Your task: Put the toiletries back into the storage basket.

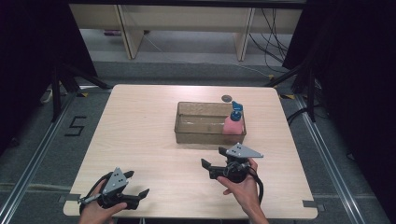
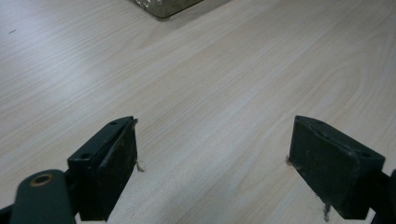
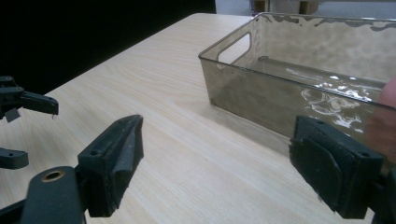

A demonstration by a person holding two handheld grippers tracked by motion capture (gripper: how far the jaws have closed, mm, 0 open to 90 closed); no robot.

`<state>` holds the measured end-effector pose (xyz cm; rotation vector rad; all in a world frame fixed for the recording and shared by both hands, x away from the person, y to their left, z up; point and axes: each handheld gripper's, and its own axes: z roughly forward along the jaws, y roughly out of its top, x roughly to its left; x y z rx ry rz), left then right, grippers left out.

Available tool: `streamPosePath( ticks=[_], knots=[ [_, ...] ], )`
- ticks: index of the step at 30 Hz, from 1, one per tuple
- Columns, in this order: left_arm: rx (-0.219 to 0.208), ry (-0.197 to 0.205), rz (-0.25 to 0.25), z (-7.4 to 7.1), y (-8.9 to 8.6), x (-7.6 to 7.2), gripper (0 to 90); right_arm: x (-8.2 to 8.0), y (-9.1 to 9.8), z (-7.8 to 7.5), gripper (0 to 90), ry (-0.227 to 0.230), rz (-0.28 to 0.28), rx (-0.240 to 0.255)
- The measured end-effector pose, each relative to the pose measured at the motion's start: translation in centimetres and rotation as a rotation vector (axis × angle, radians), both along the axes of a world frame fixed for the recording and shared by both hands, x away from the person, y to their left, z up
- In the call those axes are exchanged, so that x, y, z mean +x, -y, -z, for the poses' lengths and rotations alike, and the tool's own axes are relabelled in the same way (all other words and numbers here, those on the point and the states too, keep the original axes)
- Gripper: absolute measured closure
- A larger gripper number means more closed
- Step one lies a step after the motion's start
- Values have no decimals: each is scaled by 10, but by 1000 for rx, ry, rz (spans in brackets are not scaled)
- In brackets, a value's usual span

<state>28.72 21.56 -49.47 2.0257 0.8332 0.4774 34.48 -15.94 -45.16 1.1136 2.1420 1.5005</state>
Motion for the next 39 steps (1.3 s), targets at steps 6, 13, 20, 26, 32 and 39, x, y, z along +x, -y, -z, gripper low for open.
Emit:
streamPosePath(
  ticks=[6,13,20,26,32,39],
  knots=[
    [39,-4,6,-1,-1,0,148,-3,4,3,182,-2,4,-1],
    [37,-2,6,-1,-1,0,148,-9,8,4,178,-27,11,11],
    [21,-1,12,-1,0,0,148,-12,10,6,167,-12,-4,7],
    [22,1,16,-1,0,0,148,-15,11,8,166,-9,-8,12],
    [31,4,22,-1,0,0,148,-19,10,10,165,-20,-16,23],
    [51,15,28,-1,-1,1,148,-23,12,11,163,-6,-19,16]
  ],
)
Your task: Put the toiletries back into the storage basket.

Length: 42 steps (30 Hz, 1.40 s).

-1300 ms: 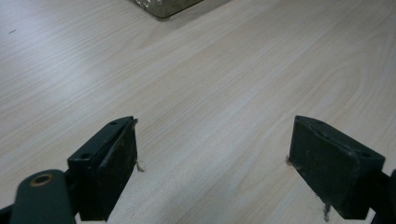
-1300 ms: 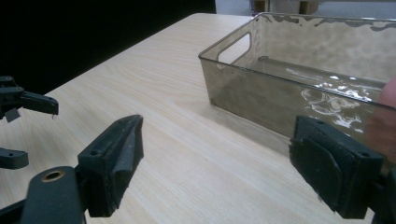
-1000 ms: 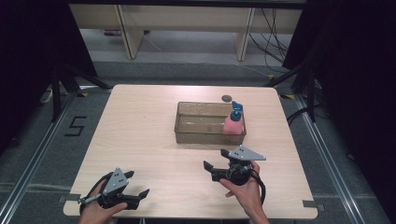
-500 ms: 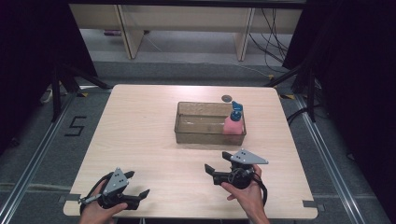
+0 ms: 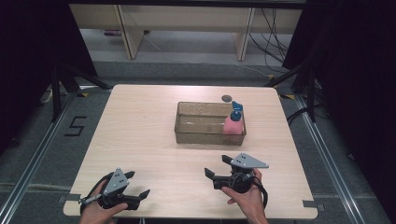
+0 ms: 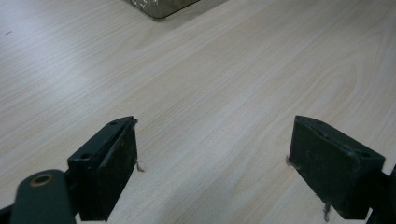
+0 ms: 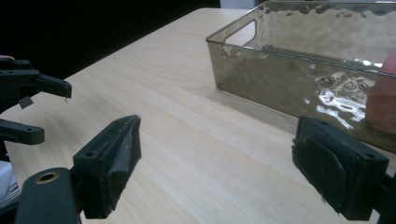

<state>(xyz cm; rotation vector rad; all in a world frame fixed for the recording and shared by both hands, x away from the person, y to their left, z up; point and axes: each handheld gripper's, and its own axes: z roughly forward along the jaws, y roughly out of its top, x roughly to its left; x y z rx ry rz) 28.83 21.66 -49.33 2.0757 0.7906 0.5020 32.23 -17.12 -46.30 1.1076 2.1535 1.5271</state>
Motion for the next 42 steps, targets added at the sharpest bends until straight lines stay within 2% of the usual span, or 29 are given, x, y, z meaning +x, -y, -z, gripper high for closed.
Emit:
streamPosePath(
  ticks=[2,3,4,6,7,8,10,11,13,14,15,16,17,19,20,21,22,27,29,30,31,32,36,39,40,41,42],
  knots=[
    [-8,-13,-3,0,0,-1,148,-2,0,1,163,-11,1,9],
    [-11,-12,-3,0,0,-1,148,-3,1,0,163,-10,3,-6],
    [-31,-12,-13,1,1,-1,148,-3,1,2,163,-4,4,5],
    [-40,-14,-16,1,2,-1,147,-5,2,2,163,-8,7,2],
    [-40,-14,-16,1,2,-1,148,-5,2,2,163,-8,7,2],
    [-7,-13,-2,0,0,-1,148,-6,4,2,163,-4,-5,-10],
    [-11,-7,-1,0,0,-1,148,-8,4,2,163,-7,-1,10],
    [-23,-15,-8,0,1,-1,148,-9,5,2,163,-25,5,16],
    [-35,-15,-14,1,2,-2,148,-10,4,3,163,-19,23,9],
    [-24,-13,-5,0,1,-1,148,-13,5,2,163,-54,19,24],
    [-24,-13,-5,0,1,-1,148,-13,5,2,163,-54,19,24],
    [-36,-15,-10,1,2,-2,148,-11,7,4,163,9,23,-8],
    [-18,-11,-5,0,1,-2,148,-13,5,4,163,-27,22,16],
    [-12,-13,1,0,0,-2,148,-13,7,3,163,-15,6,4],
    [-44,-17,-13,1,2,-2,148,-14,8,4,163,-8,9,-1],
    [-44,-17,-13,1,2,-2,148,-14,8,4,163,-8,9,-1],
    [-26,-16,-18,0,1,-2,148,-16,8,5,163,-9,9,6],
    [-35,-17,-16,0,1,-2,148,-17,9,7,163,-19,15,-6],
    [-30,-13,-13,0,1,-2,148,-20,10,5,163,-3,17,-12],
    [-42,-16,-17,0,2,-2,148,-24,8,5,163,-44,13,17],
    [-42,-16,-17,0,2,-2,148,-24,8,5,163,-44,13,17],
    [-45,-17,-19,0,2,-3,148,-23,10,5,163,2,17,-13],
    [-28,-16,-17,0,1,-2,148,-24,11,6,163,17,17,-9],
    [-37,-14,-12,0,1,-2,148,-24,11,7,163,0,2,-1],
    [-58,-21,-21,1,2,-3,148,-27,11,7,163,-23,17,12],
    [-56,-20,-21,1,2,-3,148,-26,12,7,163,4,13,-4],
    [-48,-18,-19,0,2,-3,148,-27,11,7,163,-10,11,9]
  ],
)
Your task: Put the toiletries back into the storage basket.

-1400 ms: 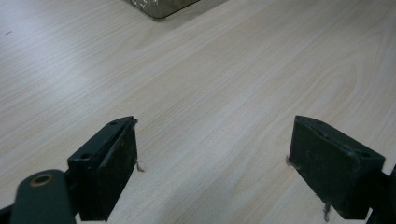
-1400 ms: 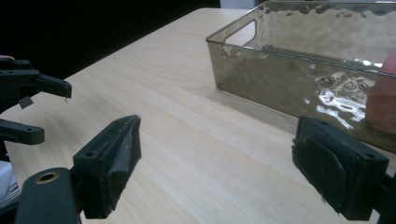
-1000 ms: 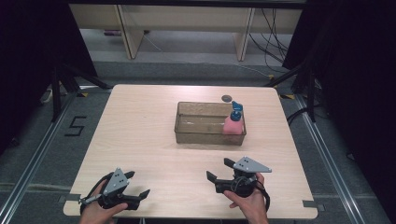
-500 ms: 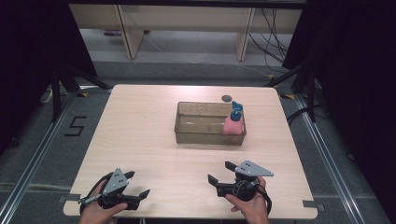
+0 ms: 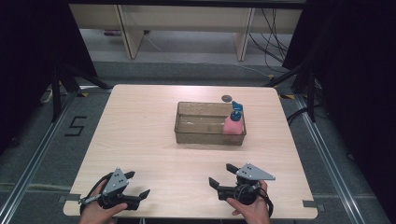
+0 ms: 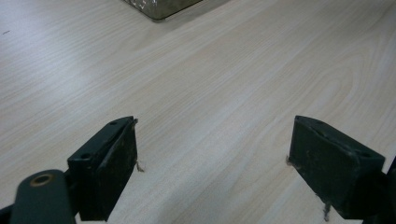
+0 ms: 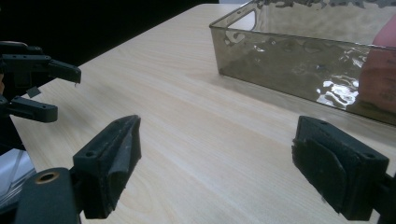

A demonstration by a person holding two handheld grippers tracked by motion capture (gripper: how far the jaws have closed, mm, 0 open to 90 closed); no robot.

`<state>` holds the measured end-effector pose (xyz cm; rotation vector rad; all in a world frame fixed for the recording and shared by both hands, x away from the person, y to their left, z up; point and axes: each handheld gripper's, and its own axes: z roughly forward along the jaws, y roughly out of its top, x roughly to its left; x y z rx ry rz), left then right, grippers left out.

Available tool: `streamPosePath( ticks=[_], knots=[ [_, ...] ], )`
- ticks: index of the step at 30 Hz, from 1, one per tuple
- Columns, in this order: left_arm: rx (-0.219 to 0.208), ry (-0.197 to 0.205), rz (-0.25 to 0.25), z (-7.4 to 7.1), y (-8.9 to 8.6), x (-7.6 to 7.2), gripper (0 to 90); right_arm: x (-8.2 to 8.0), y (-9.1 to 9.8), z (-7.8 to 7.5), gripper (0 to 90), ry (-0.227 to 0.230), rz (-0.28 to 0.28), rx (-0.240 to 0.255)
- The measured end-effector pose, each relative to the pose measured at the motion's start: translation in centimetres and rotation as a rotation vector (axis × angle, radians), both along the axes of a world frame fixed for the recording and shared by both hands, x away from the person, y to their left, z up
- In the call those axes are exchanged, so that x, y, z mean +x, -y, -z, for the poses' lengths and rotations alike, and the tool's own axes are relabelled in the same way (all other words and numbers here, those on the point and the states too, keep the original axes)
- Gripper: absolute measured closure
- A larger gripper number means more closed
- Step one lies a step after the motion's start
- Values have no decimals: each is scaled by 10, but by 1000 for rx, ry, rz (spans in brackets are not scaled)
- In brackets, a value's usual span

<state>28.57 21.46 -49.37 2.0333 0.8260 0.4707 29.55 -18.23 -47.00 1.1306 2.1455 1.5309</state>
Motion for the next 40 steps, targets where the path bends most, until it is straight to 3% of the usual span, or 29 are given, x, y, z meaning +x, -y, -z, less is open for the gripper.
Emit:
streamPosePath(
  ticks=[3,4,6,7,11,21,22,25,26,27,28,40],
  knots=[
    [24,9,13,-1,-2,1,148,0,1,0,162,-2,-4,-4],
    [-2,2,5,0,0,0,148,-2,0,1,161,-13,7,11],
    [15,2,6,0,-1,0,148,-1,2,1,161,9,5,-9],
    [15,3,6,0,-1,1,148,-3,1,1,161,-17,11,12],
    [-9,-2,-1,0,1,0,148,-3,4,0,161,7,3,-9],
    [-10,-1,-1,0,1,0,148,-8,5,1,161,-18,10,8],
    [17,0,1,0,-1,0,148,-7,6,2,160,2,8,7],
    [17,0,2,0,-1,0,148,-8,7,2,160,-1,3,9],
    [-10,-1,-1,1,1,0,148,-9,8,1,160,11,12,-5],
    [-10,-2,-1,0,1,0,148,-12,6,0,160,-41,22,18],
    [-10,-1,1,0,1,0,148,-10,8,2,160,7,18,1],
    [-8,0,-1,0,1,0,148,-15,11,3,160,-3,14,14]
  ],
)
